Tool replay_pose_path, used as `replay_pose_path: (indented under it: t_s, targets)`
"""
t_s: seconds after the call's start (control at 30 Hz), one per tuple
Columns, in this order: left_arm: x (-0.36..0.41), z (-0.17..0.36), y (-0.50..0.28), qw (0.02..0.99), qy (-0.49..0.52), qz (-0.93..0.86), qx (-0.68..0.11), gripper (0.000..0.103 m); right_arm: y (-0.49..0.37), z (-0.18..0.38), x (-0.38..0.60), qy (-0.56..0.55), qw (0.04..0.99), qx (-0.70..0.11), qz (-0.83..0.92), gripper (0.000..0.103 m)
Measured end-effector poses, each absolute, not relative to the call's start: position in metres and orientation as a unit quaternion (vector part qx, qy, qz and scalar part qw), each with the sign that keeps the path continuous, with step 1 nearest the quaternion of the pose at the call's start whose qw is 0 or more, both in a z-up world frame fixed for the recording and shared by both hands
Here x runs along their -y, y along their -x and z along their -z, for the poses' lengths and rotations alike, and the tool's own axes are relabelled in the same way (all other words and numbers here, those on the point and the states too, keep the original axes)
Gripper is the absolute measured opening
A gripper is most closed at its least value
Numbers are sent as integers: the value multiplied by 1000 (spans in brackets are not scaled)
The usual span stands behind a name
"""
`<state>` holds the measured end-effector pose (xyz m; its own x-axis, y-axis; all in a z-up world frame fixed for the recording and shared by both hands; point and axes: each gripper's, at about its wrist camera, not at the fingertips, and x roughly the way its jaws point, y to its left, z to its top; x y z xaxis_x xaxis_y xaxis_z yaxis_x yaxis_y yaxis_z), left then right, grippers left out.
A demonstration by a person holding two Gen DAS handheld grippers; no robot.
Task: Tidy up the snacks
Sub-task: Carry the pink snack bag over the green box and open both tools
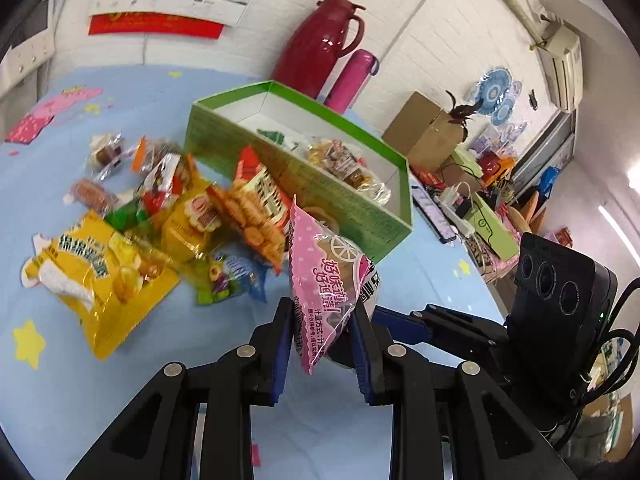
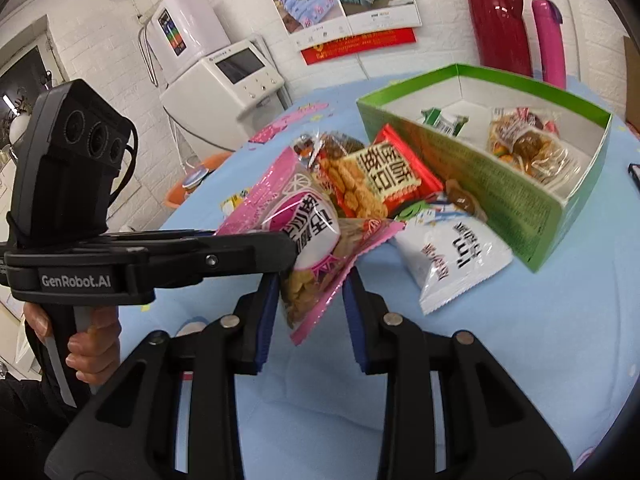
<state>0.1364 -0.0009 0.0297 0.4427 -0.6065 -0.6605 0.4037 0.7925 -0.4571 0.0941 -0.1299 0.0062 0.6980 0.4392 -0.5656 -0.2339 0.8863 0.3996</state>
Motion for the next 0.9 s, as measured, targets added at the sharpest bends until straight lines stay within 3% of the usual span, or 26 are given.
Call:
replay_pose_path:
  t_s: [0.4,0.9]
  targets:
    - [66,-86,-189,848,87,355,-384,27,-108,-56,194,-151,943,-271,-123,35]
    - [89,-53,-283,837,97,342,-416,27,-184,-32,243,-167,937,-292,-97,35]
